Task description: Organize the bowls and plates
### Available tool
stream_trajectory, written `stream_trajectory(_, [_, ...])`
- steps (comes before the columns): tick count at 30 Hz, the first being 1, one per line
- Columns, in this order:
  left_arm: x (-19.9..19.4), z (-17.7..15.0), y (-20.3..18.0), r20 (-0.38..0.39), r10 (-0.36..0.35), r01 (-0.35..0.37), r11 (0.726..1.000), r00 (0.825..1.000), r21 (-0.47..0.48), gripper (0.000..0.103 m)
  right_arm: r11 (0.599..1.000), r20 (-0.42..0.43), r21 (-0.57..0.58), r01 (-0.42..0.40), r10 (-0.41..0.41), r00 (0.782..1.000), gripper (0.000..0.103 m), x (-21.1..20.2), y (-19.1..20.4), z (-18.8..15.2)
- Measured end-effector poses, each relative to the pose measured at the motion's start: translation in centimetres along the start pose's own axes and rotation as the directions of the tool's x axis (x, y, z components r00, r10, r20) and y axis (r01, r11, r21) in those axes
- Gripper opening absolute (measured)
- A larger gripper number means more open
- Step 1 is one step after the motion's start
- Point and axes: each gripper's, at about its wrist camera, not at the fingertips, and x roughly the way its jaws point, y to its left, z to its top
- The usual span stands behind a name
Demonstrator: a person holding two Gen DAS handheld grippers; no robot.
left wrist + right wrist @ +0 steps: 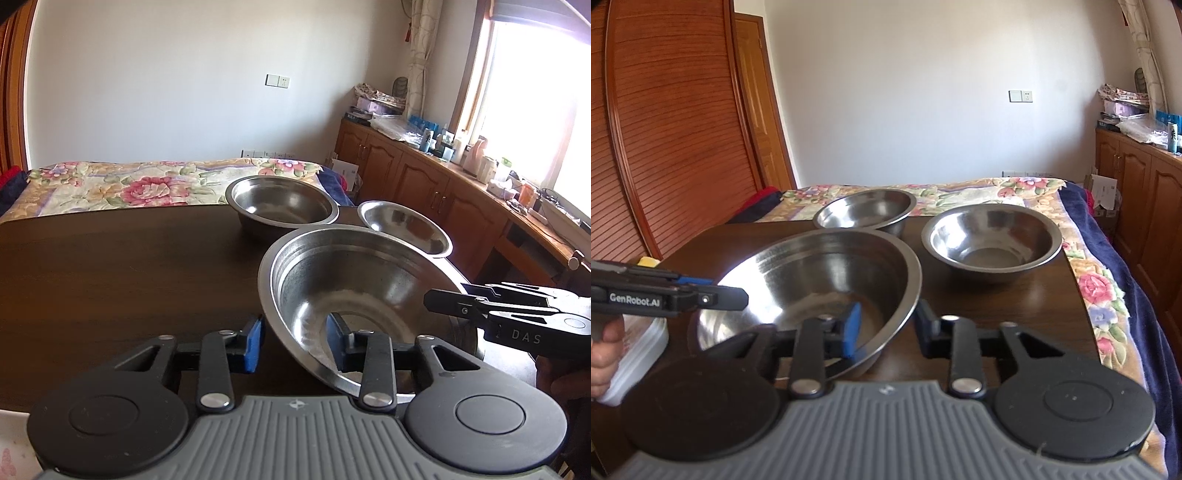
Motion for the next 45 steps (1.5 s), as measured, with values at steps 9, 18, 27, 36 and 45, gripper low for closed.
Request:
stream_trajectory(9, [-1.2,-0.2,0.3,-0.001,-0.010,0.010,1.000,1.000,-0.009,0.027,1.000,-0.002,0.000,0.010,-0.010,1.000,0.029,-0.5,0.5,-0.2])
stream_trajectory(18, [-3.9,-1.4,0.3,0.016,-0.027,0.027,1.000,1.000,-0.001,0.027,1.000,0.005,-0.003,0.007,-0.007,1.000,0.029,-2.3,2.1,-0.5])
stream_trajectory(27, [-6.3,-3.3,0.2,0.016,-0.030,0.029,0.999,0.999,0.016,0.027,1.000,-0.002,-0.010,0.010,-0.010,1.000,0.029,-4.1,4.1,-2.0])
stream_trajectory(36, [-8.4,-5.6,0.1,-0.001,-0.041,0.041,0.999,0.999,0.031,0.027,1.000,-0.014,-0.007,0.014,-0.014,1.000,0.029,-5.8,5.7,-3.6])
stream_trajectory(45, [-9.7,-7.3,0.2,-0.004,-0.041,0.041,0.998,0.999,0.040,0.027,1.000,-0.022,-0.013,0.016,-0.017,1.000,0.030,-6.7,6.8,-4.4])
